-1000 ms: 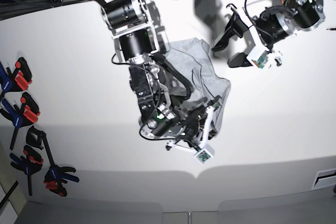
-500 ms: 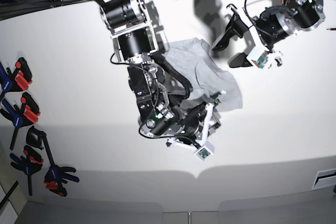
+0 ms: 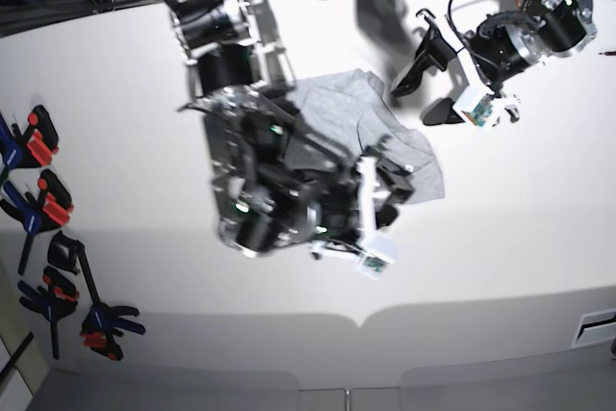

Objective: Fold the T-shirt properly
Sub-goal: 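Press and tuck the folded shirt bundle with the right gripper, then open the right gripper and lift it off the shirt, then move the right gripper to the shirt's folded edge and grasp it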

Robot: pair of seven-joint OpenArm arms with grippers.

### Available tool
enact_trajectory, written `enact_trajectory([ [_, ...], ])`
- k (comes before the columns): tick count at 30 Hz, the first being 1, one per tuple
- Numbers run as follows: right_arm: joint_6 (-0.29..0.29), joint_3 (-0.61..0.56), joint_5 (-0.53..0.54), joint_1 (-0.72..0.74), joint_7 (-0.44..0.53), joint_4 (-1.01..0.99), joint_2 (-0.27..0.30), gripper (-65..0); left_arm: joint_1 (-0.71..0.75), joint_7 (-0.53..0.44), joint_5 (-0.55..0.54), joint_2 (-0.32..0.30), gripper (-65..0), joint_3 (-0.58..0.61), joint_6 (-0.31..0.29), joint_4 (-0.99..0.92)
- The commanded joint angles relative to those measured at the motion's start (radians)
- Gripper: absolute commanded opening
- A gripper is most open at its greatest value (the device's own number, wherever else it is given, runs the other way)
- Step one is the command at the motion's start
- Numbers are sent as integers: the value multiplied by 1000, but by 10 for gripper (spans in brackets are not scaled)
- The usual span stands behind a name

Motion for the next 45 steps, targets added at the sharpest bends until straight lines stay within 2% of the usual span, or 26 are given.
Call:
enact_trajectory([
  [1,18,2,23,-5,16,59,8,-419,-6,-27,-18,-6,-319,-5,-3,16],
  [9,46,2,14,-296,16,335,175,-419,-6,-27,-18,-6,-319,-5,-3,16],
  [14,62,2,6,-483,16,478,333,-419,-6,-27,-17,-6,-319,-5,-3,16],
  [16,62,2,-72,-540,30,538,391,-421,-6,-27,-18,-6,-319,-5,-3,16],
  [17,62,2,-140,-565,76,566,418,-421,-6,-27,-18,-6,-319,-5,-3,16],
  [24,62,2,-602,-714,491,668,584,-421,-6,-27,-17,-6,-319,-5,-3,16],
  [26,-3,2,-670,-746,553,673,626,-422,-6,-27,-17,-6,-319,-5,-3,16],
  [29,-93,2,-733,-772,605,673,660,-427,-6,-27,-17,-6,-319,-5,-3,16],
  [32,-195,2,-772,-773,662,673,655,-454,-6,-36,-18,-6,-319,-4,-3,16],
  [34,-228,-2,-771,-773,669,667,648,-456,-6,-59,-18,-6,-319,-5,-3,16],
  [38,-225,-51,-779,-790,664,625,640,-455,-6,-75,-17,-6,-319,-5,-2,16],
  [41,-158,-137,-910,-815,676,601,666,-455,-6,-73,-17,-6,-319,-5,-2,16],
  [43,-160,-190,-996,-831,670,599,712,-455,-6,-63,-15,-7,-319,-5,-2,16],
  [45,-194,-221,-1059,-847,668,599,739,-455,-6,-60,4,-15,-319,-5,-3,16],
])
